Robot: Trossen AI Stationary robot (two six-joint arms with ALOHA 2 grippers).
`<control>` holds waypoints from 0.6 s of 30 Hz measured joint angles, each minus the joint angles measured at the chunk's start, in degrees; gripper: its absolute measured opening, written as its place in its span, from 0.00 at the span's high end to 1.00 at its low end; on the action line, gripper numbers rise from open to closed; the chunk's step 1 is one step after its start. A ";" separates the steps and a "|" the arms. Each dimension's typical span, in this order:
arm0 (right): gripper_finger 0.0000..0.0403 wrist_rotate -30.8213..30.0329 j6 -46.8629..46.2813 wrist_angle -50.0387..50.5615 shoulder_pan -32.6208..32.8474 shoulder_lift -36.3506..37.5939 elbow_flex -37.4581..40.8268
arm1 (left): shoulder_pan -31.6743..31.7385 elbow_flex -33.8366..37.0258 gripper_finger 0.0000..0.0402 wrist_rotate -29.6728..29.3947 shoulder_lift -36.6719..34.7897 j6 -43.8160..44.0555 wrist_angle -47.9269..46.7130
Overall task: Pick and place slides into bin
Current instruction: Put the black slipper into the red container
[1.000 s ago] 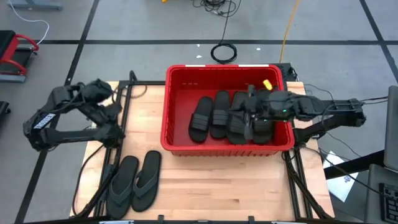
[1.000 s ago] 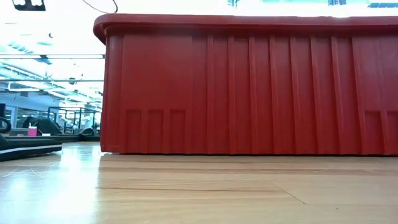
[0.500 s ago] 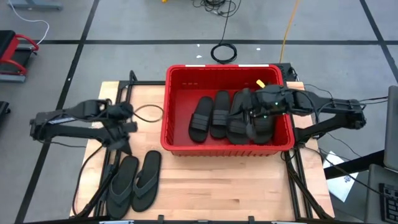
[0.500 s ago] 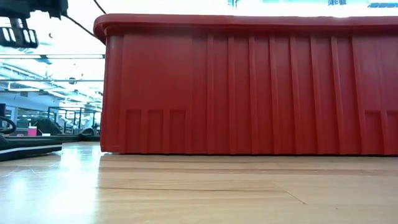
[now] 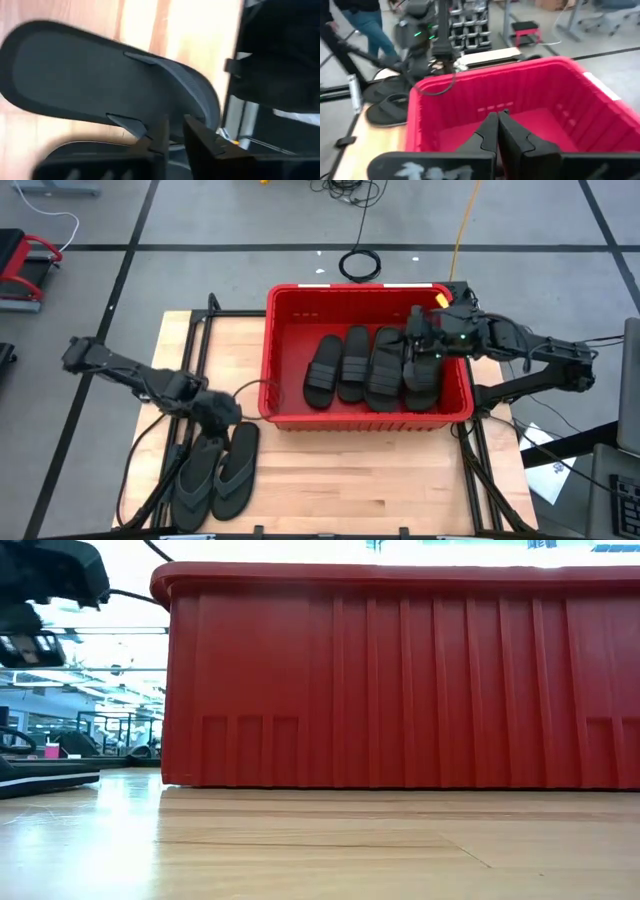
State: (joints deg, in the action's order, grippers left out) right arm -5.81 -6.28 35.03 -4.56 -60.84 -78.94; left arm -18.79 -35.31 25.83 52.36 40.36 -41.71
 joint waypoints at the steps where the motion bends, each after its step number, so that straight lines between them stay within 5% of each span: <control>1: 0.99 -0.41 0.13 0.00 0.00 0.46 0.00 | -1.87 0.00 0.85 -1.73 0.96 2.34 0.70; 5: 0.97 -0.19 1.24 0.74 0.02 2.04 0.00 | -7.46 0.02 0.69 -4.36 5.14 16.04 8.00; 11: 0.93 -0.17 1.87 4.48 0.02 4.23 0.00 | -14.50 -0.07 0.43 -4.68 12.65 29.23 32.06; 18: 0.90 -0.17 2.78 7.38 0.02 6.18 0.00 | -17.44 0.07 0.24 -9.42 20.69 38.64 18.21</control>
State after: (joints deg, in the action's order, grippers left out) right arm -5.98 -3.50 42.41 -4.54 -54.66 -78.94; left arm -36.23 -35.24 16.41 73.05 78.99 -23.50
